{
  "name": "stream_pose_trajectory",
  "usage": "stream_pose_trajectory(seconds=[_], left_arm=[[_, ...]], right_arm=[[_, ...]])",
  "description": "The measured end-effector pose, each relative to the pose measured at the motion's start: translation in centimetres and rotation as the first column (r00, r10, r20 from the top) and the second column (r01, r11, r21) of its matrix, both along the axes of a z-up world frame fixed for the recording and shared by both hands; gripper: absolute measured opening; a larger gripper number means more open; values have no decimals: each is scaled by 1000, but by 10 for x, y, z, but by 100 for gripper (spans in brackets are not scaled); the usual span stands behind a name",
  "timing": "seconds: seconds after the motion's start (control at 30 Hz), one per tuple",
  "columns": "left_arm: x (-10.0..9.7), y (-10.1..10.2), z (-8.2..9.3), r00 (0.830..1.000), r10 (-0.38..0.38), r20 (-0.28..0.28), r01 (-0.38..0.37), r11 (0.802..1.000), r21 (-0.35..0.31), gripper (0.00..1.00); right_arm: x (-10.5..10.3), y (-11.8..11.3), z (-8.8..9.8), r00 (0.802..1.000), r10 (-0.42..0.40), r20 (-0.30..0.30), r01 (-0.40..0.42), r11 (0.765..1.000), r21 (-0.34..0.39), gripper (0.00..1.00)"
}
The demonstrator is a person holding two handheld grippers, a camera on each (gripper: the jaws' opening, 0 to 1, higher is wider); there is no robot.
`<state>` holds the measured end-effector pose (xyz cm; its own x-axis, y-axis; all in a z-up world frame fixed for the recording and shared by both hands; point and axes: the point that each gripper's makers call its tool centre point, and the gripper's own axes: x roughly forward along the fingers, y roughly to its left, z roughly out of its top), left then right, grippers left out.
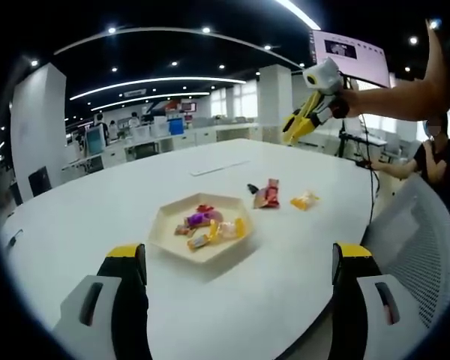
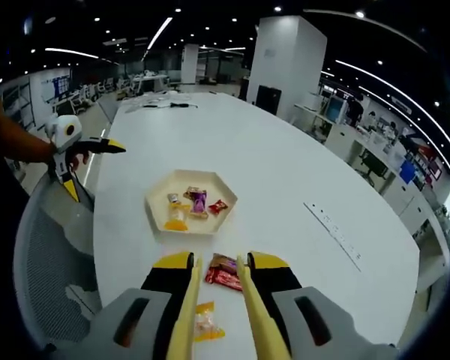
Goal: Place the target food into the container with the food tongs after gripping and lifting it, then release it inside without dropping or visibly crushing the food.
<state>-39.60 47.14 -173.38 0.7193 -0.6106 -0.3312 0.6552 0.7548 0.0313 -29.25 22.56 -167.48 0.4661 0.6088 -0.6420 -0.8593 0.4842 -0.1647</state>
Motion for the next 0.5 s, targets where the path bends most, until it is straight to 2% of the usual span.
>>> stream_pose_trajectory(seconds=[0.5], left_arm=[[-1,-1,0,1000,3,-4,-3,1000,-2,99]], right_arm=[[-3,-15,2,1000,-17,7,17,1000,0,27]])
